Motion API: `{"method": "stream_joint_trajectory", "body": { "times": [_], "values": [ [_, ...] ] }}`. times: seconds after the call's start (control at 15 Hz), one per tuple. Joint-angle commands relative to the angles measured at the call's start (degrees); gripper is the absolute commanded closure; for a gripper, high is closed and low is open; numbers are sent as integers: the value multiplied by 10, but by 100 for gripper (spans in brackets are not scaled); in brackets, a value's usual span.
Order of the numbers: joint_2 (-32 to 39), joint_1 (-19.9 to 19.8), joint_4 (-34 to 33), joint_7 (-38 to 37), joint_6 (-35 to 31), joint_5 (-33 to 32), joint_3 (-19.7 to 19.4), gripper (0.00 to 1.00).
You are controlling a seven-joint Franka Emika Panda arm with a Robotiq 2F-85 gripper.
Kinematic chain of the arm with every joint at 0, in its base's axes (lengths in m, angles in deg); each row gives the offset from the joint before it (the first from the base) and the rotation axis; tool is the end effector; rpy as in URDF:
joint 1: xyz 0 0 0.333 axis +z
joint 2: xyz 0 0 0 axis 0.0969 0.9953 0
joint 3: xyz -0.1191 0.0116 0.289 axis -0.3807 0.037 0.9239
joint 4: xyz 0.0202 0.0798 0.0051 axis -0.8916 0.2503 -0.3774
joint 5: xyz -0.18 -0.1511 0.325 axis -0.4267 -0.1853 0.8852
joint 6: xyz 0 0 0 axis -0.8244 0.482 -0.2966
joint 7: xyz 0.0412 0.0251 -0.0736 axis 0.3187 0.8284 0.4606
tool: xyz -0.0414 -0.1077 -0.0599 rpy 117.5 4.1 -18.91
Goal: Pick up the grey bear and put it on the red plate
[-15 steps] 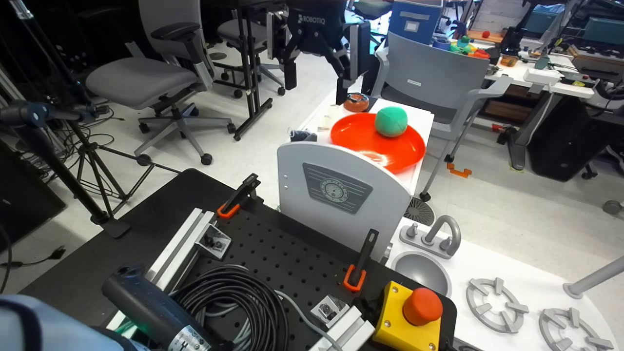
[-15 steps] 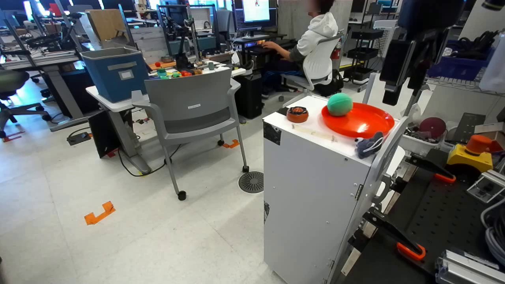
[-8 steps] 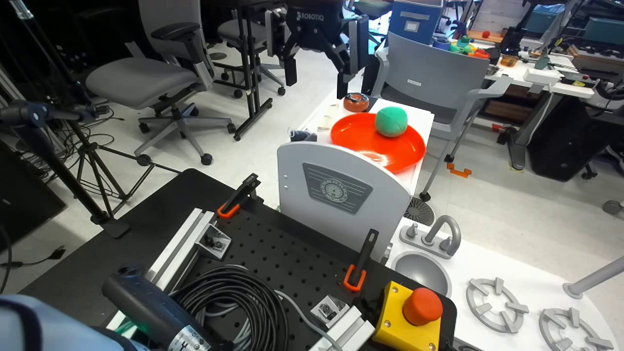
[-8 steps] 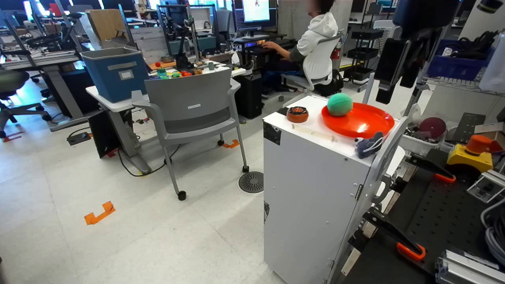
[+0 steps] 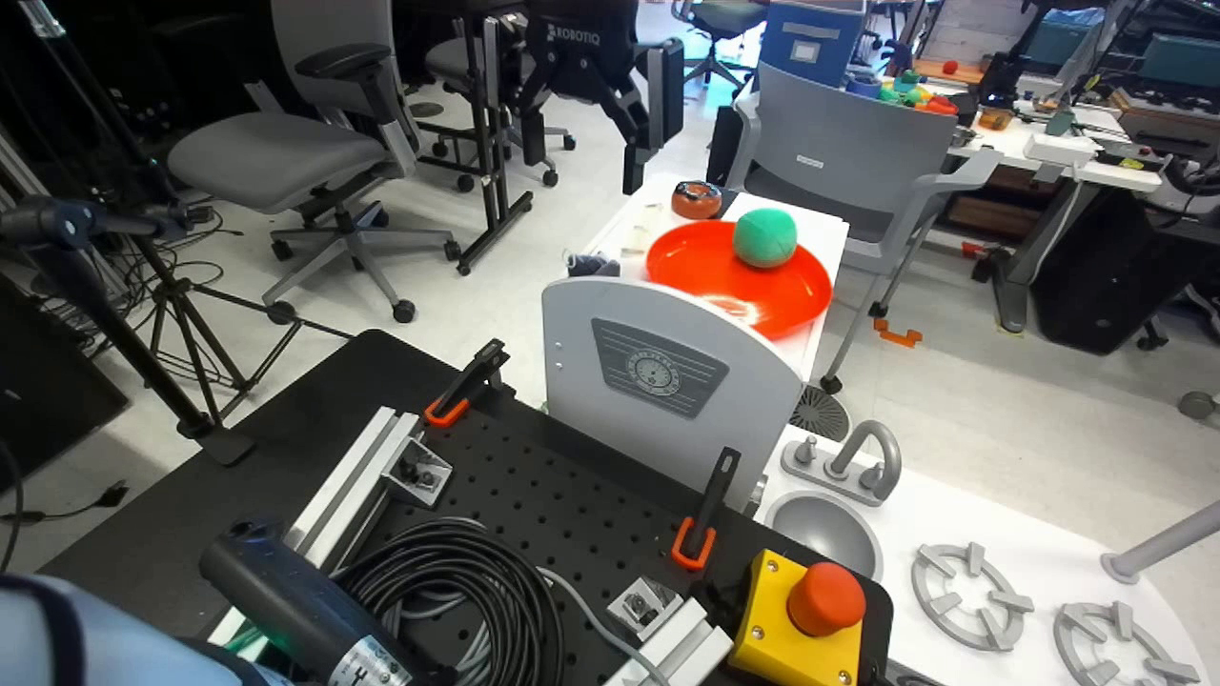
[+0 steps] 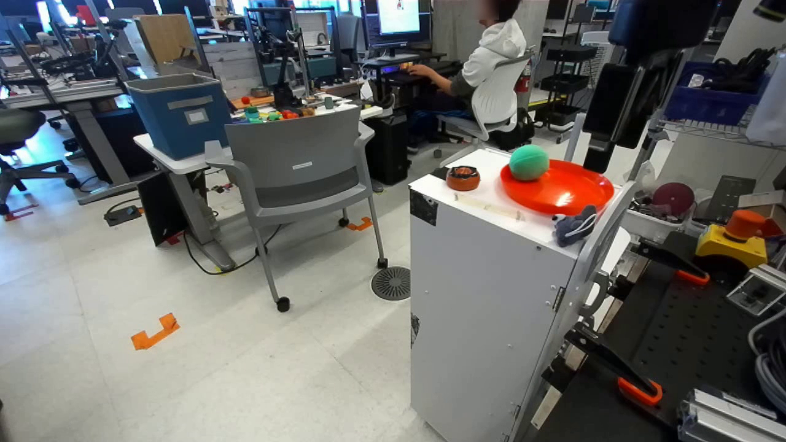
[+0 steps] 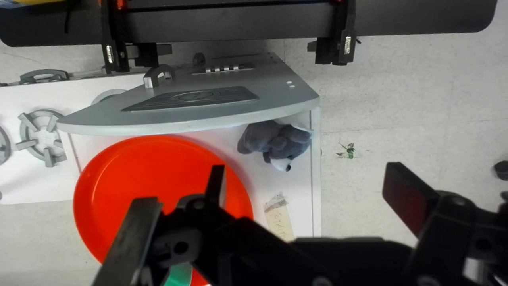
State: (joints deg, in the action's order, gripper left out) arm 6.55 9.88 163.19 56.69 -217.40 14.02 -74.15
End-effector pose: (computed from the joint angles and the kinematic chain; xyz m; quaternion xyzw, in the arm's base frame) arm 0.4143 0.0763 0.3125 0.9997 0.0158 0.0038 0.0188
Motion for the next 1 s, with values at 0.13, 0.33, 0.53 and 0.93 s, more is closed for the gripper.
{"method": "stream_joint_trajectory", "body": {
  "times": [0.13,0.33,0.53,0.93],
  "values": [
    [-10,8,7,37,-7,29,-9,0],
    [-8,4,7,36,-4,22,-7,0],
    [-2,-4,5,16,-6,6,-4,0],
    [17,-13,-8,13,7,7,-9,0]
  ]
}}
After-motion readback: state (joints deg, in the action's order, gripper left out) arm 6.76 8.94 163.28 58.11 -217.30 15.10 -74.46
